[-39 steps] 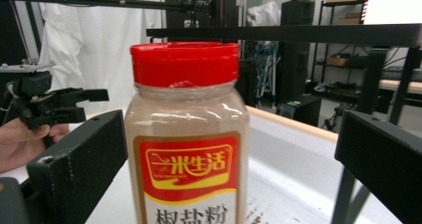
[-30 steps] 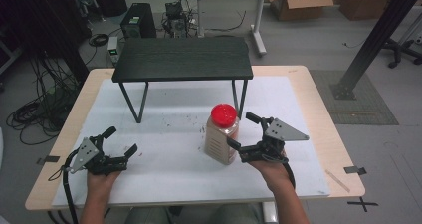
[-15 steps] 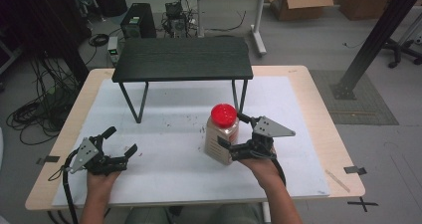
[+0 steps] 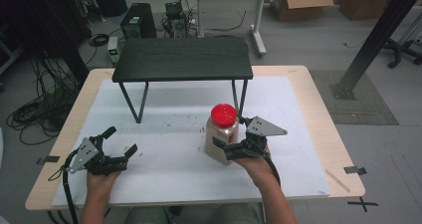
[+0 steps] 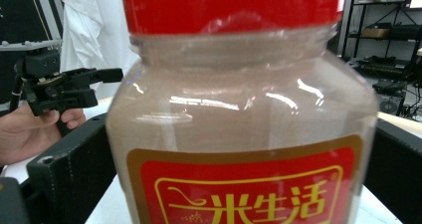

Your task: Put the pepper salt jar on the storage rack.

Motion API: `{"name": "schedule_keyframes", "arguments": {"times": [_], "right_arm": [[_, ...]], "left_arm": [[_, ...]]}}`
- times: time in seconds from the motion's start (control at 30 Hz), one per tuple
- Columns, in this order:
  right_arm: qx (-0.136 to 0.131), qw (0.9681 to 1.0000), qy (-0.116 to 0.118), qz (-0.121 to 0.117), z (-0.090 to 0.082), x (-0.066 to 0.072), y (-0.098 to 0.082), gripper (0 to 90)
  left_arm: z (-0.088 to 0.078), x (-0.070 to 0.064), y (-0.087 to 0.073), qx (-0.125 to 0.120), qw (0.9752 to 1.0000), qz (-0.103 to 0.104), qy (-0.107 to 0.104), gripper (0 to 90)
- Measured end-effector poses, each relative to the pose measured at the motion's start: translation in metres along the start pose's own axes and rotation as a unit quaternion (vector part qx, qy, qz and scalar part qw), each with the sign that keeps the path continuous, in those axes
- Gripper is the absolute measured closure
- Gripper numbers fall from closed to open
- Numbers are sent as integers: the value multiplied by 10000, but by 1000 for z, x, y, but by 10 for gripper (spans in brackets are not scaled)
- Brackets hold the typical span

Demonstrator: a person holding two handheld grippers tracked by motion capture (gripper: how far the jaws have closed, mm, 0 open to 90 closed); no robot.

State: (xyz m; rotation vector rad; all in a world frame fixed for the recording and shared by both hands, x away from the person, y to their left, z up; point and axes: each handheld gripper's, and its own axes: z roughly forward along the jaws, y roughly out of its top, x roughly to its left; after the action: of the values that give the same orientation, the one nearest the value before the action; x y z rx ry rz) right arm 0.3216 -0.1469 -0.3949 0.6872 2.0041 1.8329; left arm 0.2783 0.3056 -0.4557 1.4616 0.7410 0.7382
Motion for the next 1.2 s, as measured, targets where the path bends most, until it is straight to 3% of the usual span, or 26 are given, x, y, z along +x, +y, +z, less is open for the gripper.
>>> {"name": "schedule_keyframes", "arguments": {"times": [0.53, 1.0, 1.2], "right_arm": [[109, 9999, -22, 94, 12, -1, -13, 0], [9, 9998, -107, 152, 15, -2, -22, 0], [-54, 9999, -56, 135, 15, -2, -25, 49]], "left_arm": [[0, 0, 0, 1, 10000, -2, -1, 2], [0, 0, 0, -6, 10000, -9, 0, 3], [0, 0, 0, -6, 10000, -11, -3, 3]]}}
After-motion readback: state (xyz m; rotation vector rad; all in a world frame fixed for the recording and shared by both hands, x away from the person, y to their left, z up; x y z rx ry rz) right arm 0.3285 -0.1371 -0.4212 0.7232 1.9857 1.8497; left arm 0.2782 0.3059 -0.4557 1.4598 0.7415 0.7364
